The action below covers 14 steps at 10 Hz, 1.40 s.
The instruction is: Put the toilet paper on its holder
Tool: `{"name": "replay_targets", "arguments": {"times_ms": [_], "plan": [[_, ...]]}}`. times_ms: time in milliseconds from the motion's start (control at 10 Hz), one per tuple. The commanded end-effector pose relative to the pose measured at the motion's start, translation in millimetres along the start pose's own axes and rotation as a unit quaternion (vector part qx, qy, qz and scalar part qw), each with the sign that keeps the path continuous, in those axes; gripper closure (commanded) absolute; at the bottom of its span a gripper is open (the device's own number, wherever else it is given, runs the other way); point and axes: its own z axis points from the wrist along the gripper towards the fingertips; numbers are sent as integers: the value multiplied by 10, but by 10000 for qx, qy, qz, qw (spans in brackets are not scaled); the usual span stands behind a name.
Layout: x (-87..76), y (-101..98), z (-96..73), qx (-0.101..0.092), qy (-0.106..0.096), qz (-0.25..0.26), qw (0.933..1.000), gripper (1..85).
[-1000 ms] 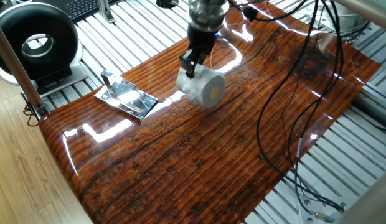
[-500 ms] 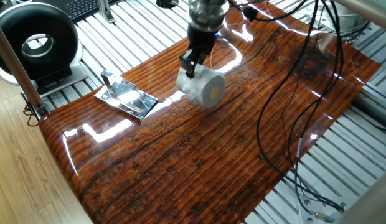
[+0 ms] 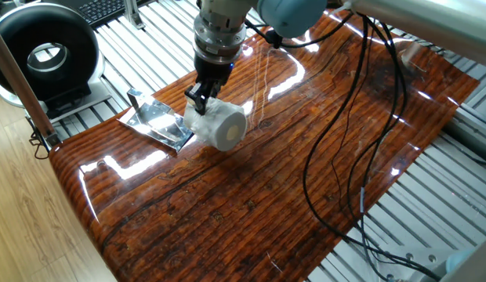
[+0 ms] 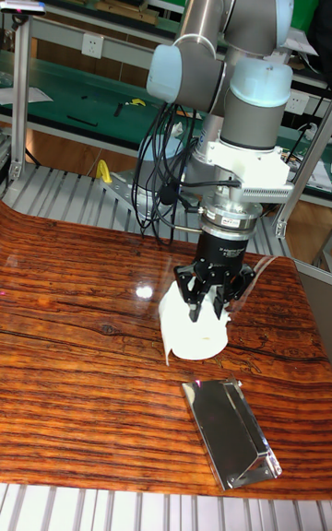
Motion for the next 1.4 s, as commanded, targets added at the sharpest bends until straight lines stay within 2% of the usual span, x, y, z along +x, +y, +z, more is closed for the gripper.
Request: {"name": "replay_targets", "arguments": {"times_ms": [0, 100, 500, 700, 1000, 1300], "plan": [[-112, -9, -12, -4, -206, -85, 9998, 847], [-101, 39, -12, -98, -185, -7, 9998, 847], [-66, 32, -11, -87, -118, 94, 9998, 847], [-219, 186, 31, -67, -136, 129, 9998, 847], [-283, 210, 65, -74, -194, 88, 9997, 847], [-397, 311, 151, -235, -286, 110, 9993, 847]]}}
